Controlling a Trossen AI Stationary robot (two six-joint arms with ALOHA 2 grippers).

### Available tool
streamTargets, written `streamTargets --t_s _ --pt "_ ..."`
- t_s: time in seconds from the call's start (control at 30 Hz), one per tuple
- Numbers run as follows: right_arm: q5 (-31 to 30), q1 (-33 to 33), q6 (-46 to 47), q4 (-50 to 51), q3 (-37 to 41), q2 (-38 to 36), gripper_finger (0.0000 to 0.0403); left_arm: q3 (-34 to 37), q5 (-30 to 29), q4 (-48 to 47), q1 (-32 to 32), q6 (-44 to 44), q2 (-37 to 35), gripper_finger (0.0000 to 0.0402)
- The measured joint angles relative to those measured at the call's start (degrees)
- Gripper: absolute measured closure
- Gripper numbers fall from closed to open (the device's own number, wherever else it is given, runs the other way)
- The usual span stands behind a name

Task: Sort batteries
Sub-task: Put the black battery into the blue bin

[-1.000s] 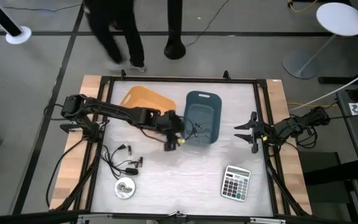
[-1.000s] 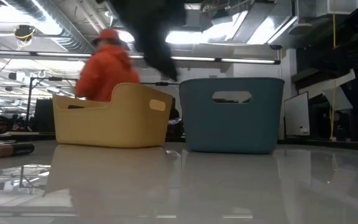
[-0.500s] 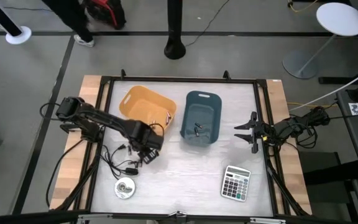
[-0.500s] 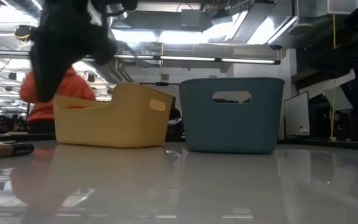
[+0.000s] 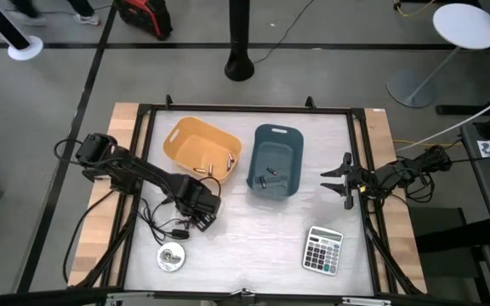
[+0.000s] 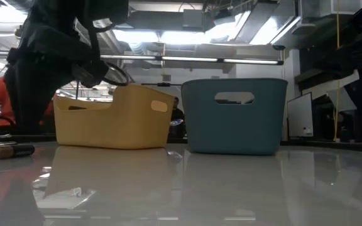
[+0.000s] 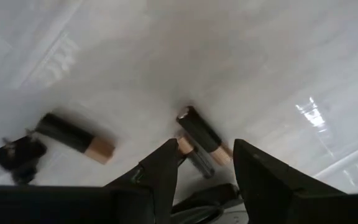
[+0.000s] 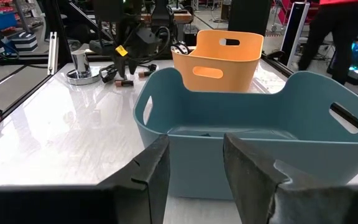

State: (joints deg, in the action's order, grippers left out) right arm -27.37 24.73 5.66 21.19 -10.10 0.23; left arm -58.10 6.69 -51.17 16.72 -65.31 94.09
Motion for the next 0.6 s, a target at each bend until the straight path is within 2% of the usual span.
streamTargets --t_s 0.27,0.6 --pt "0.00 0.02 -0.01 0.00 0.00 0.02 0.0258 3.95 -0.02 2.75 0.21 -3.65 0.04 0.0257" --pt "-0.01 0.02 0.01 0.00 0.01 0.00 0.0258 7.14 -0.23 10.41 0.21 -3.94 0.04 0.0257"
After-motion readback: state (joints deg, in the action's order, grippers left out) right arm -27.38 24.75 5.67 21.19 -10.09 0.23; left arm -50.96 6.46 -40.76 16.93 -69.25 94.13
